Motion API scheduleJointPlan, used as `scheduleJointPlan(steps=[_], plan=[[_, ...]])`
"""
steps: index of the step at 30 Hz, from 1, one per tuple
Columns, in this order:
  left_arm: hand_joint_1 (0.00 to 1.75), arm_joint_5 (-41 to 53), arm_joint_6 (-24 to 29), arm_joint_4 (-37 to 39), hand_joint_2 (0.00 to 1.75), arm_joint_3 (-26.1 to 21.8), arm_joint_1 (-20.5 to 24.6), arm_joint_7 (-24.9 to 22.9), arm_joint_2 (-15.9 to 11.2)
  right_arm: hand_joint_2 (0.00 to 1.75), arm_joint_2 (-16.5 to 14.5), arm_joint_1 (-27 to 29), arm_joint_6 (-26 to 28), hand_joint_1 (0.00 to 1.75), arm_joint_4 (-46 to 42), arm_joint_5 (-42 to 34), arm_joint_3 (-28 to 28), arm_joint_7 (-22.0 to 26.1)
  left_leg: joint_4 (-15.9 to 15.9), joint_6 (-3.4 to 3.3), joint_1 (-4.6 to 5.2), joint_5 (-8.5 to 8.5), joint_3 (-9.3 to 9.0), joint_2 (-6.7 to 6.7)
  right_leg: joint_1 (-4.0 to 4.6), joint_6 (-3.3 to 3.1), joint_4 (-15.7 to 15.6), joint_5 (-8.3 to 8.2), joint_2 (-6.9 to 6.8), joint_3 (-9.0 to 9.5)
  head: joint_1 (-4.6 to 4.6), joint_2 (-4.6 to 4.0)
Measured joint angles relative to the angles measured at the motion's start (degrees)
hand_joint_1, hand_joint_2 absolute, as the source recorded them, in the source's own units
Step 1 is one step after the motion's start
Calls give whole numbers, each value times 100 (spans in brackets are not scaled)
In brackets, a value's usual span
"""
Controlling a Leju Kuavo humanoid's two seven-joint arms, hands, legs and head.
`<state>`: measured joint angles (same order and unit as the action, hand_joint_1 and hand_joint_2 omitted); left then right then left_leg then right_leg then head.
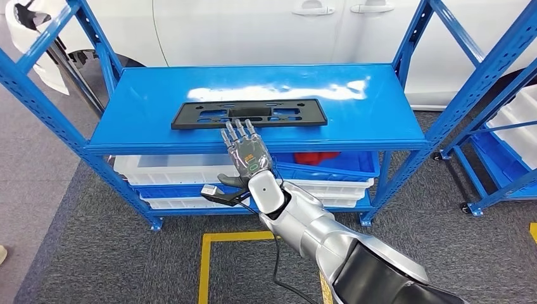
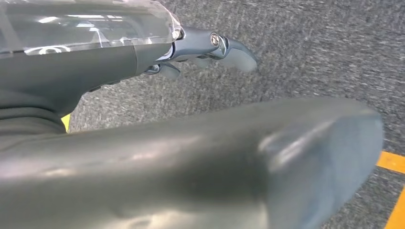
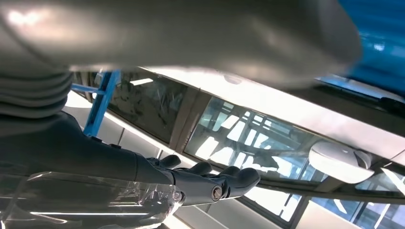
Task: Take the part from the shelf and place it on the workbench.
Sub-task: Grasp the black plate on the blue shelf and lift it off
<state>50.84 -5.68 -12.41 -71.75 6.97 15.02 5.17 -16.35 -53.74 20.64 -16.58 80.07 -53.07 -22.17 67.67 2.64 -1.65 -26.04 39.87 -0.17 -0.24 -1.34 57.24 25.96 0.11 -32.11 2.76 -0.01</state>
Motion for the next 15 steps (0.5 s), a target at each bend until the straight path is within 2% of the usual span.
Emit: scheduleJointPlan(steps=[1,2,3,5,7,8,9,11,12,13,14,15], plan=[[0,-6,-1,1,0,-4,1,3,0,0,-5,-3,1,0,2,4,10,5,-361,9,-6,189,-141,9,1,33,34,59,1,29,0,0],[0,-11,-1,2,0,-9,5,8,0,0,-13,-8,2,0,3,9,20,9,-650,-14,-8,298,-259,12,10,67,70,107,8,40,0,0],[0,-14,-2,3,0,-15,5,11,0,0,-18,-10,4,0,5,17,32,12,-815,-50,-5,325,-324,14,22,97,95,141,11,39,-1,1],[0,-16,-2,4,0,-26,-3,13,1,87,-23,-14,11,0,8,33,56,26,-853,-157,11,258,-341,1,36,147,99,171,18,32,-1,0],[0,-17,-2,4,0,-31,-14,15,2,175,-26,-19,18,0,6,44,87,59,-859,-237,5,227,-368,-4,21,203,165,245,12,20,-1,0],[0,-17,-2,4,0,-32,-12,17,3,175,-30,-25,21,0,5,48,108,80,-867,-274,-1,212,-392,-5,12,229,332,332,10,-54,-1,0],[0,-16,-2,4,0,-32,-7,19,3,175,-34,-28,23,0,4,57,128,104,-873,-306,-3,192,-418,-5,2,249,628,462,7,-205,-1,0],[0,-14,-2,4,0,-32,-2,21,3,175,-38,-15,21,0,12,94,150,150,-872,-342,12,144,-462,-5,-6,265,1435,719,6,-683,-1,0],[0,-12,-2,4,0,-32,-4,22,3,175,-38,-1,19,0,17,124,151,176,-872,-348,21,117,-492,-8,-7,262,1734,751,6,-899,-1,0],[0,-10,-2,4,0,-33,-6,22,3,175,-38,12,19,0,22,157,151,204,-872,-350,30,88,-527,-15,-4,249,1833,669,6,-1023,-1,0],[0,-5,-2,4,0,-33,-6,22,3,175,-39,19,21,0,25,196,151,229,-872,-349,38,56,-573,-24,0,223,1693,473,7,-1029,-1,0],[0,-1,-2,4,0,-34,-2,22,3,175,-42,18,25,0,25,239,151,249,-872,-344,46,21,-629,-34,14,182,1349,196,8,-929,-1,0]])
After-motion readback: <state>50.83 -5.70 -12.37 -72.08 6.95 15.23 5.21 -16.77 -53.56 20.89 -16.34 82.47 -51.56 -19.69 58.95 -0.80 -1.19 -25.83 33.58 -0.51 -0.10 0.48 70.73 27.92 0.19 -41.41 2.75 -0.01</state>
